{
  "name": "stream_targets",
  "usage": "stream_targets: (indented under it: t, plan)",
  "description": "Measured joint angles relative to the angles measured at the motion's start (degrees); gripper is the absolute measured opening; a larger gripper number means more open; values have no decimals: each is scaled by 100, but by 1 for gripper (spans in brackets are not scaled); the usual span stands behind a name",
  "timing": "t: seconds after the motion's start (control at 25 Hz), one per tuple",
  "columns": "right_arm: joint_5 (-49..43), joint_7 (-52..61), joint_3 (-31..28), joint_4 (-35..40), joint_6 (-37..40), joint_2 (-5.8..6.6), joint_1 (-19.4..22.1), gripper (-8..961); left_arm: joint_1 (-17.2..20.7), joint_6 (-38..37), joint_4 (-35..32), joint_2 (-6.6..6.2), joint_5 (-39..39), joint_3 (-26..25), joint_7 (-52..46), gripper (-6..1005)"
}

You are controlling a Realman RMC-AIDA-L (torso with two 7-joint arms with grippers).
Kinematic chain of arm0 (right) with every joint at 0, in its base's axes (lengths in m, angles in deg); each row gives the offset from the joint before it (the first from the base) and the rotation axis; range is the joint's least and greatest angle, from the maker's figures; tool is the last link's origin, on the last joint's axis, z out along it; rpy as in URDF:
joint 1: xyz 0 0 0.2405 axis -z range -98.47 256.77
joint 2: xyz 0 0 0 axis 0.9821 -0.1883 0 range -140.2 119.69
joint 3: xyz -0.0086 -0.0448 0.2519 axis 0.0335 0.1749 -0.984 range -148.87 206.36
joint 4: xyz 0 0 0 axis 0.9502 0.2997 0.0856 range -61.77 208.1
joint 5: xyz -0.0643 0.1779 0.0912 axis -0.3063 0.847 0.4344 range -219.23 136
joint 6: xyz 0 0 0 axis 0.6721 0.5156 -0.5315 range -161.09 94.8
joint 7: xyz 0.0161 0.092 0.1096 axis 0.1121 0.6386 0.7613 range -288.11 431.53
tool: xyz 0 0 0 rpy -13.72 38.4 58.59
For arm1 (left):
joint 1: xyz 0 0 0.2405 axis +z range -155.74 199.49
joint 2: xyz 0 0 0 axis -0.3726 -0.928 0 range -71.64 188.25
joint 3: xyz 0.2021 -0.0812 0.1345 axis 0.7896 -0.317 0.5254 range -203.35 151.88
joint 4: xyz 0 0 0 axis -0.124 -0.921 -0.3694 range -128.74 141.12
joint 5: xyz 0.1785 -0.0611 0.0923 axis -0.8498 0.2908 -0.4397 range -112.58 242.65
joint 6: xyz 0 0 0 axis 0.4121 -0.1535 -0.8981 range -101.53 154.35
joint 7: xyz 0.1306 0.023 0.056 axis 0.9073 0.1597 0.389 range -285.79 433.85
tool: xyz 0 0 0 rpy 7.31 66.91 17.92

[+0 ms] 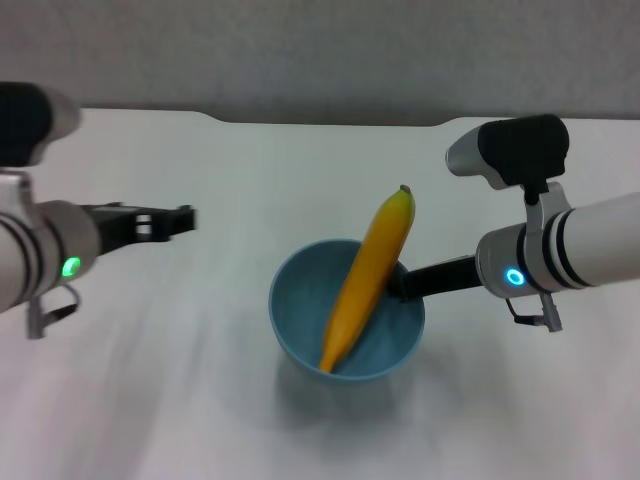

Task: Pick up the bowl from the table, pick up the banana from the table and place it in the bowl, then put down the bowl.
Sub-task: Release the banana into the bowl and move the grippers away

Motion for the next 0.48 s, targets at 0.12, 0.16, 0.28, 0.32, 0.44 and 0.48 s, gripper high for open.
stream_targets:
  t: [0.12, 0.16, 0.28, 0.32, 0.44, 0.48]
  plan:
    - [1, -14, -146, 261, -122, -1, -241, 94, 151, -2, -13, 14, -141, -165, 0, 884]
    - [2, -17, -188, 332, -140, -1, -313, 94, 186, -3, -47, 19, -182, -210, 0, 883]
    - [4, -19, -325, 646, -174, -1, -589, 95, 199, -2, -163, 19, -208, -292, -1, 883]
    - [5, -19, -365, 773, -182, 0, -688, 96, 199, 5, -182, 19, -208, -298, 0, 883]
    - [4, -83, -410, 1274, -157, 4, -1098, 97, 190, 42, -217, 18, -210, -290, -1, 883]
    - [4, -126, -425, 1427, -120, 4, -1217, 97, 178, 49, -223, 18, -211, -277, 0, 883]
